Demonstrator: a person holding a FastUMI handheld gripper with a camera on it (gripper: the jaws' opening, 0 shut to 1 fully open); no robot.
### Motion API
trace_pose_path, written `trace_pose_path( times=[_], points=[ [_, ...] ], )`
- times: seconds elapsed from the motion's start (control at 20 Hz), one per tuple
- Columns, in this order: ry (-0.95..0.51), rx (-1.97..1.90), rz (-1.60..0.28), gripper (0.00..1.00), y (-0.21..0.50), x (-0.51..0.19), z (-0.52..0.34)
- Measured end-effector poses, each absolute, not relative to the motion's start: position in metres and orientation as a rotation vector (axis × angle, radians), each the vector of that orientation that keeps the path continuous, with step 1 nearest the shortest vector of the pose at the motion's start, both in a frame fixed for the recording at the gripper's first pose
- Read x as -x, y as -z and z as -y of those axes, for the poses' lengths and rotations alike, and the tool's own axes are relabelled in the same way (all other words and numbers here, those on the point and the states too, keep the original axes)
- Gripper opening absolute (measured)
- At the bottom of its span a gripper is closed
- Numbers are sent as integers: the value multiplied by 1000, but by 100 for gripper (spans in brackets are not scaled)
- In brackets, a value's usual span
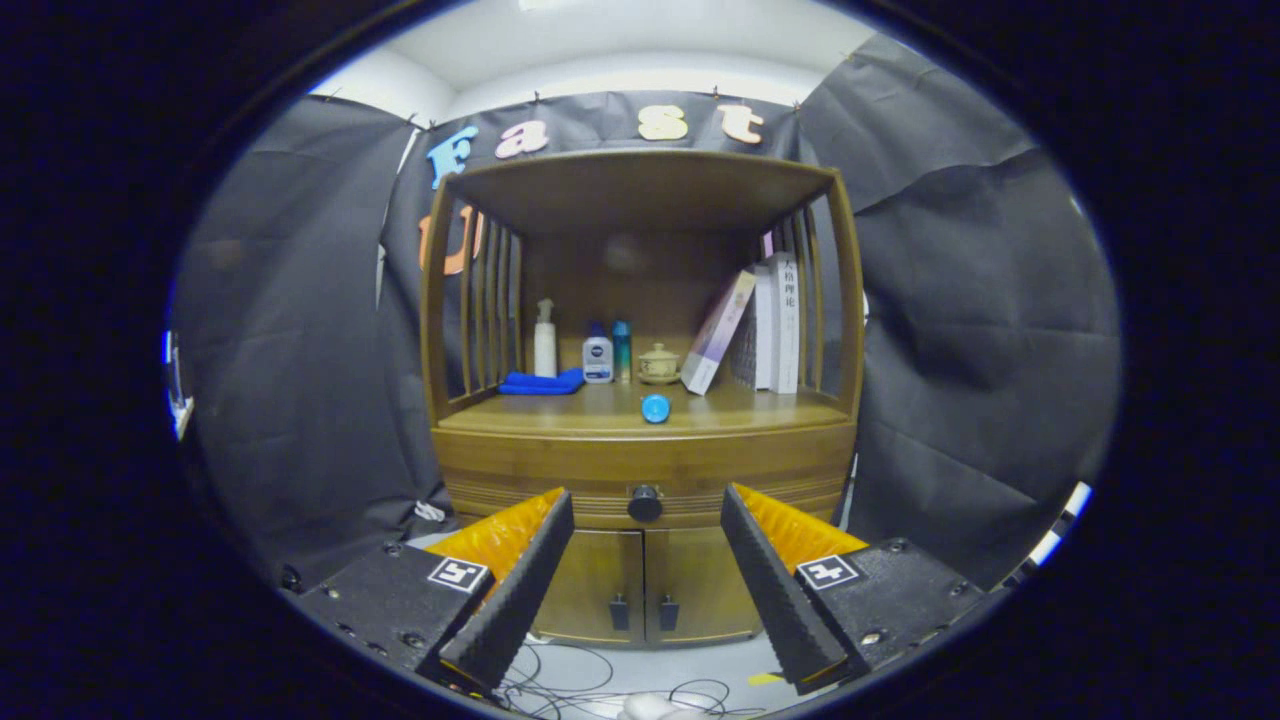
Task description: Pull open the drawer, take out the items inside it, and place them on the countertop above the cabinet.
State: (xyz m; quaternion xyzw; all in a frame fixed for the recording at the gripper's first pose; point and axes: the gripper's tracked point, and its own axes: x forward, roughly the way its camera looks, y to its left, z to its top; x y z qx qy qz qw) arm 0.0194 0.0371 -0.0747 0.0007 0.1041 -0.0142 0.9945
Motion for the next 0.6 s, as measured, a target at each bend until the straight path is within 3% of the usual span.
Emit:
trace_pose_path(
  times=[0.6],
  points=[
    [13,-7,-168,98,41,28,-51]
  ],
)
